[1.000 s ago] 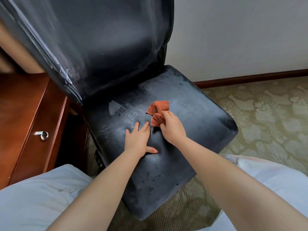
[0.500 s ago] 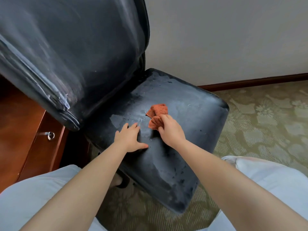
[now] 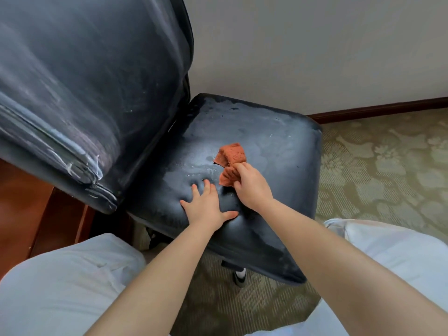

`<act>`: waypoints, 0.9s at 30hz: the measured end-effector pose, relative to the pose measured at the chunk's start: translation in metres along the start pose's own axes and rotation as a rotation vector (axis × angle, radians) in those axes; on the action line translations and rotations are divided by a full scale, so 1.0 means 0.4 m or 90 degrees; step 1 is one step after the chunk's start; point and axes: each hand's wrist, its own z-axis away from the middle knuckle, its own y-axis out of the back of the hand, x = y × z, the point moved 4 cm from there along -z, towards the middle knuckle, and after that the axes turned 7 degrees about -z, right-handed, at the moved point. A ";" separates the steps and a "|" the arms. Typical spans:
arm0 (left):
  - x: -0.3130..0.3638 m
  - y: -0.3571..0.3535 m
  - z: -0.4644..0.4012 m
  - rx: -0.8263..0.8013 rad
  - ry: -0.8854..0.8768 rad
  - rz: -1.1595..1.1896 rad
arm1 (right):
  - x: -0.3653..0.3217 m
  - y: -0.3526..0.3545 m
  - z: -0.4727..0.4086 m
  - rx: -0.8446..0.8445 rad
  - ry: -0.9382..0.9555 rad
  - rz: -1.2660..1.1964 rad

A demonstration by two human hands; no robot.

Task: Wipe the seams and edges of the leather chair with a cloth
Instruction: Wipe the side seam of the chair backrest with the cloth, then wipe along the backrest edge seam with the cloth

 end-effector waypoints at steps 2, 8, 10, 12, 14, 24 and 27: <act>-0.003 0.009 -0.002 -0.016 -0.017 0.000 | 0.001 0.006 -0.002 -0.001 -0.001 0.001; -0.075 0.069 0.034 -0.021 -0.076 0.017 | -0.045 0.013 -0.008 0.000 0.016 -0.016; -0.107 0.094 0.070 0.041 -0.049 0.052 | -0.085 0.015 -0.017 0.008 0.037 -0.026; -0.142 0.125 0.103 0.111 -0.016 0.067 | -0.139 0.022 -0.028 0.020 0.061 -0.041; -0.182 0.160 0.131 0.156 0.020 0.078 | -0.203 0.027 -0.036 0.024 0.087 -0.055; -0.317 0.309 0.268 0.279 0.159 0.083 | -0.453 0.050 0.015 0.032 0.195 -0.082; -0.347 0.366 0.316 0.321 0.192 0.083 | -0.510 0.083 0.033 0.060 0.226 -0.107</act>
